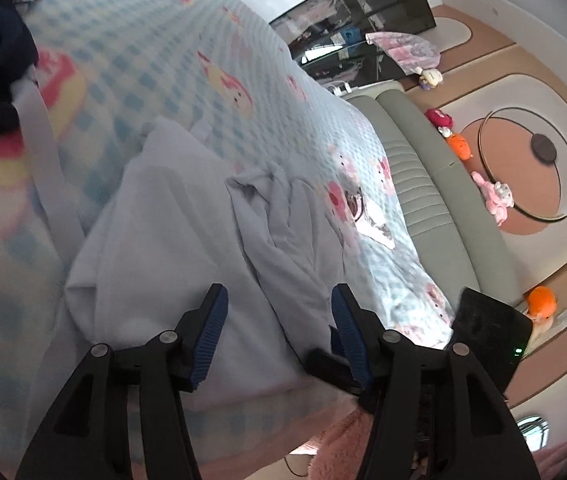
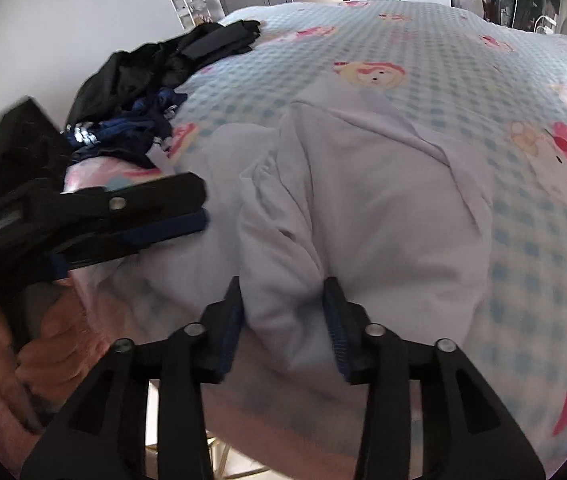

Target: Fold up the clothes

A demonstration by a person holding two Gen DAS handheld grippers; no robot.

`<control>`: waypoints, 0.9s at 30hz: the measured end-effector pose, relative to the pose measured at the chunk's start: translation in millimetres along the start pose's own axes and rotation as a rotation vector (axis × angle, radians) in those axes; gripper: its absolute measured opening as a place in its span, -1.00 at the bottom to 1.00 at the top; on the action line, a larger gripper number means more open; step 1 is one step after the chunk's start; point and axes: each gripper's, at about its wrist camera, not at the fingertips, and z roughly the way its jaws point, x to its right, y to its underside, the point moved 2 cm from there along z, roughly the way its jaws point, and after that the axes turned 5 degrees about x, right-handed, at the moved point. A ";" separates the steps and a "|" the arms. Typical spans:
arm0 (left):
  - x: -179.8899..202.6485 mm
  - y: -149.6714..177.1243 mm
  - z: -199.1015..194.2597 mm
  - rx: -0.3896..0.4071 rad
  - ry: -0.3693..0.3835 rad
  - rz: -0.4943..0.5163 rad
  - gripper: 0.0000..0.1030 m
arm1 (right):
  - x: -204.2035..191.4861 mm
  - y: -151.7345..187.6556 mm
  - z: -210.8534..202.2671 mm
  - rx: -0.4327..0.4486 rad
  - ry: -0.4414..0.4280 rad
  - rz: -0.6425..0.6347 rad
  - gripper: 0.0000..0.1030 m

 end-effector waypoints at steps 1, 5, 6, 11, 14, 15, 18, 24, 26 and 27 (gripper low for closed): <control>3.6 1.5 2.3 -0.008 0.012 0.013 0.09 | 1.2 1.9 -4.7 0.007 -0.005 0.011 -0.20; 20.7 8.2 9.5 -0.044 0.059 0.070 0.09 | 30.6 9.9 -40.2 0.094 0.030 0.147 0.17; 25.6 10.3 11.5 -0.051 0.065 0.087 0.10 | 38.6 12.3 -43.5 0.112 0.048 0.184 0.17; 38.7 20.6 30.9 -0.057 -0.130 0.200 -0.03 | 73.0 23.9 -38.3 0.066 0.159 0.302 0.17; 48.5 22.1 39.7 -0.037 -0.280 0.283 -0.49 | 77.2 28.8 -37.5 0.054 0.161 0.326 0.17; 49.3 19.6 34.8 -0.025 -0.300 0.280 -0.55 | 75.7 28.9 -35.6 0.045 0.169 0.326 0.17; 43.0 12.2 8.2 0.033 -0.375 0.283 -0.67 | 73.2 25.8 -37.8 0.035 0.202 0.305 0.17; -2.9 1.0 -30.5 0.030 -0.229 0.060 -0.70 | 75.8 32.0 -36.2 0.040 0.244 0.331 0.17; 1.6 -1.3 -38.9 0.049 -0.139 0.049 -0.33 | 79.5 35.6 -35.4 0.034 0.230 0.367 0.17; 10.4 -0.6 -37.1 0.051 -0.109 0.079 0.16 | 80.1 36.2 -36.0 0.031 0.231 0.369 0.17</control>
